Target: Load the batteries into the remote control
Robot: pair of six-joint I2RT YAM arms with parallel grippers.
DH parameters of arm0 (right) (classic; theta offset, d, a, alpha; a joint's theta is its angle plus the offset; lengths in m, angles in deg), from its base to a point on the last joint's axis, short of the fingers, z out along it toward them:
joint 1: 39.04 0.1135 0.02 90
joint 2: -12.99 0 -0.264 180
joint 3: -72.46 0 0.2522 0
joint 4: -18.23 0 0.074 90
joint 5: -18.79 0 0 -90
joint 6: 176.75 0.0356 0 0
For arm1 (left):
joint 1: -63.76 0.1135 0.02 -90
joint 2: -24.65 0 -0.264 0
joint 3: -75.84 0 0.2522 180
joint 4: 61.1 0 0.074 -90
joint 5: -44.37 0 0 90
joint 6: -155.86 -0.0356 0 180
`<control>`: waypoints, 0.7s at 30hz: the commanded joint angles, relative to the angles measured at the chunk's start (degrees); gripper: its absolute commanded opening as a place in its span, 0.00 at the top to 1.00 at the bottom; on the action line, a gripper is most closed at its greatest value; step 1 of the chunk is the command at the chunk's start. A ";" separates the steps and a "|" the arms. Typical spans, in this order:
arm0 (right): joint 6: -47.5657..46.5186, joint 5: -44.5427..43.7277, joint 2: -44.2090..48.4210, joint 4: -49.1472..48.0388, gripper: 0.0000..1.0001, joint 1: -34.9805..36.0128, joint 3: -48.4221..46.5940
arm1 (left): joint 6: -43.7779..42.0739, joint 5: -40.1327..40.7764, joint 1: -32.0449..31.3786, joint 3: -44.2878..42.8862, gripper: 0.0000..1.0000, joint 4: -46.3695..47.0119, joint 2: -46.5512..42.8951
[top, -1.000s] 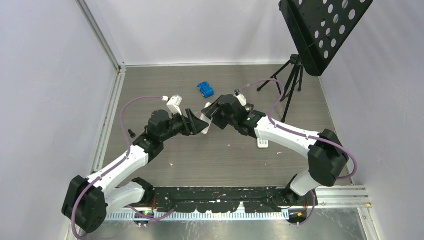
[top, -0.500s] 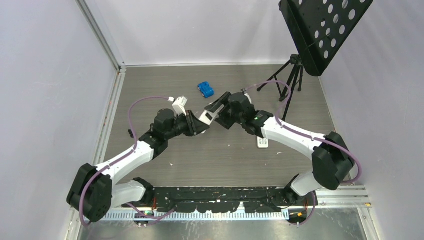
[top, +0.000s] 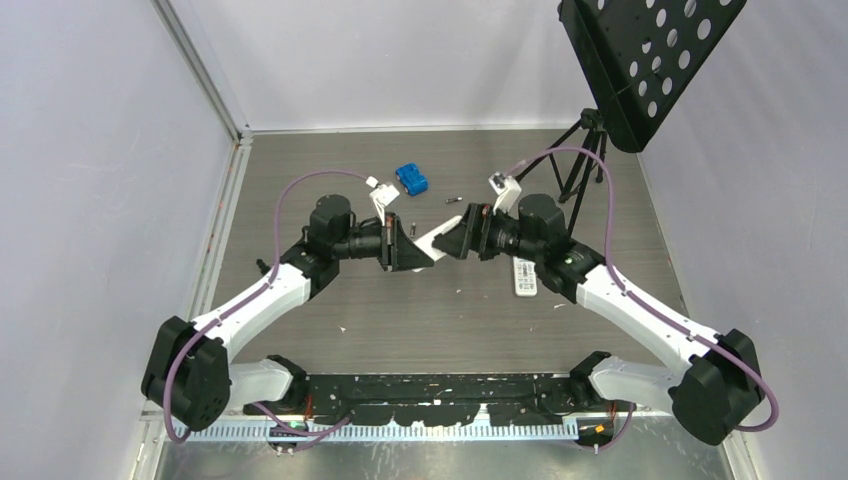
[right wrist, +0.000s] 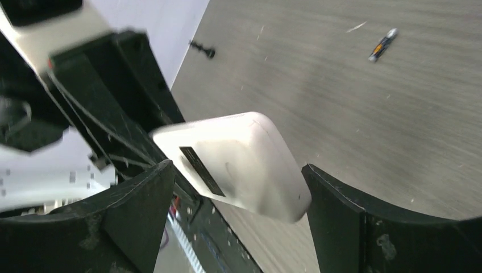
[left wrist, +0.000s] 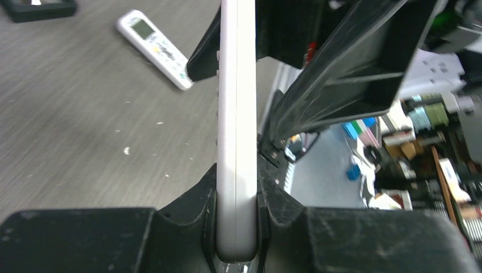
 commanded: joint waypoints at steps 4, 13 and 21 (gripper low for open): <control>-7.37 17.51 5.79 -7.73 0.27 0.35 6.27 | -3.71 -17.17 0.07 -4.05 1.00 -1.55 0.76; -9.78 22.75 11.34 -3.96 0.32 0.35 5.23 | -6.11 -20.91 0.01 -3.53 1.00 -2.41 -3.72; -10.05 21.72 17.62 -3.70 0.38 0.35 5.36 | -4.93 -22.40 -0.49 -2.47 1.00 1.11 -4.83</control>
